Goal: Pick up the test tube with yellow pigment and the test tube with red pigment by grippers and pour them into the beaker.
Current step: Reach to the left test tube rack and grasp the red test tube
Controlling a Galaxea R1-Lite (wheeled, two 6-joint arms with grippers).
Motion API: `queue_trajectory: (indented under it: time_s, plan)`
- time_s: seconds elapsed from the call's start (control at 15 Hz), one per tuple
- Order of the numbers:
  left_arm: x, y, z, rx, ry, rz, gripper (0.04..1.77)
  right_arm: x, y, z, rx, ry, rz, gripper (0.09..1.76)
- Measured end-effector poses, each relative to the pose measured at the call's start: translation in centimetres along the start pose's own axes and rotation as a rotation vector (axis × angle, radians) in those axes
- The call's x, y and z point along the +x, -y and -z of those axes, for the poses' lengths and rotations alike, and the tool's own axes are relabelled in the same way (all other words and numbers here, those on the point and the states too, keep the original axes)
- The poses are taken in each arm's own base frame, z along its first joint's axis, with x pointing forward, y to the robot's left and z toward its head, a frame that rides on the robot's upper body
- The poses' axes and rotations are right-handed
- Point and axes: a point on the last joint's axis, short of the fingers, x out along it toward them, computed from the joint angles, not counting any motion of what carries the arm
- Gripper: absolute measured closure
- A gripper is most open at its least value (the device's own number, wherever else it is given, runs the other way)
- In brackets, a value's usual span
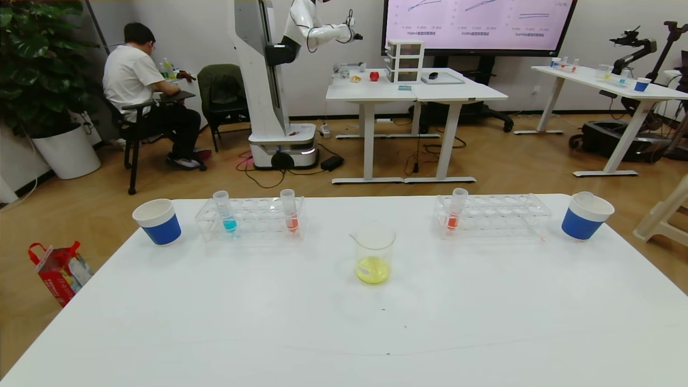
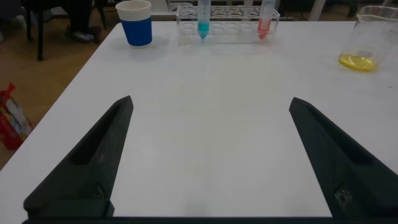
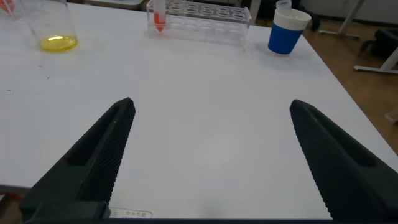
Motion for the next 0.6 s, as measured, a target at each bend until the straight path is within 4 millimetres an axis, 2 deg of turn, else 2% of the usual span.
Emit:
queue_trajectory:
  time_s: [0.2,0.33,0.47,0.6]
  plan:
    - [-0.1,0.0,-0.2,0.002,0.0,0.0,0.06,0.0,0.0,0.0,0.001,0.0,0.0,0.11]
    - [-0.3,0.0,-1.9,0.003,0.03,0.001,0.06,0.0,0.0,0.0,0.002,0.0,0.0,0.11]
    - [-0.1,0.0,-5.1,0.0,0.06,0.005,0.06,0.0,0.0,0.0,0.002,0.0,0.0,0.11]
    - [1.1,0.0,-9.0,-0.003,0.088,0.011,0.06,0.0,0.0,0.0,0.002,0.0,0.001,0.11]
